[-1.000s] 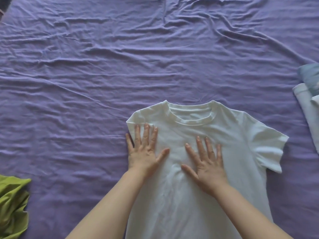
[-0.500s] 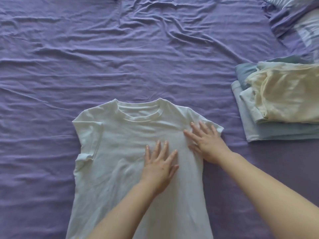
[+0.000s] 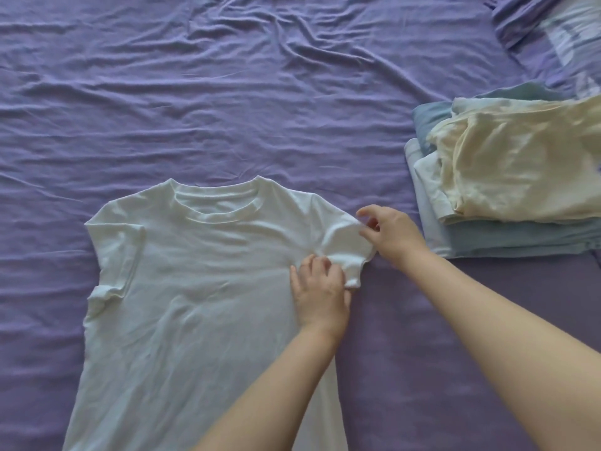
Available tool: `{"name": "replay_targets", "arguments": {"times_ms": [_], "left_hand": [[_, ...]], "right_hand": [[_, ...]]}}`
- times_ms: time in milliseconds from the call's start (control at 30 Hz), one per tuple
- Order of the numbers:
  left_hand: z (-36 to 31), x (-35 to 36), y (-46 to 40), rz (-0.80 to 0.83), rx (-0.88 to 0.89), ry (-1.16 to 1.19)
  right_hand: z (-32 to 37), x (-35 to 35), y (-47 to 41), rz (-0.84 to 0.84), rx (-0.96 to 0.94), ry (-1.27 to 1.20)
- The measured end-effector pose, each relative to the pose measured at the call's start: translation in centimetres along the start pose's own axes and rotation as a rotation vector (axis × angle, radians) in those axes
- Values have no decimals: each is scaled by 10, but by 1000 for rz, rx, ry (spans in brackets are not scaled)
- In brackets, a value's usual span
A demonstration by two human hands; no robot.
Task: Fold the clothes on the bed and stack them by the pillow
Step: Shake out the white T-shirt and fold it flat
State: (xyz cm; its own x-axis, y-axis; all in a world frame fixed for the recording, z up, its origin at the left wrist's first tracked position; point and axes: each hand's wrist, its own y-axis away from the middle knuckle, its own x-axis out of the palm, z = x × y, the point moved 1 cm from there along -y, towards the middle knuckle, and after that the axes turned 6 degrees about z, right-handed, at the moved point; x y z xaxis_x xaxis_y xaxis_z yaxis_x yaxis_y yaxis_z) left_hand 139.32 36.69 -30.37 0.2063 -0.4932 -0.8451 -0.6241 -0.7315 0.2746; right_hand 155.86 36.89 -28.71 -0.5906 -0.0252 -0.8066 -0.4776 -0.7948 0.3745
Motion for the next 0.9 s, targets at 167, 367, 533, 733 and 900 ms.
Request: {"name": "replay_targets", "arguments": {"times_ms": [167,367,533,733,900], "left_hand": [[12,-30,17,-248,-229,199],[48,-42,39,-80,-516,224],[68,-44,43,-149,-341,113],[123,-16,26,198,8,-392],[136,-10,27,209,53,-453]], "right_hand": [[30,-14,1,0,44,-415],[100,9,-7,182,21,-824],[93,47,14,93,-247,54],[56,105,32,256,-243,600],[62,115,41,131,-216,667]]}}
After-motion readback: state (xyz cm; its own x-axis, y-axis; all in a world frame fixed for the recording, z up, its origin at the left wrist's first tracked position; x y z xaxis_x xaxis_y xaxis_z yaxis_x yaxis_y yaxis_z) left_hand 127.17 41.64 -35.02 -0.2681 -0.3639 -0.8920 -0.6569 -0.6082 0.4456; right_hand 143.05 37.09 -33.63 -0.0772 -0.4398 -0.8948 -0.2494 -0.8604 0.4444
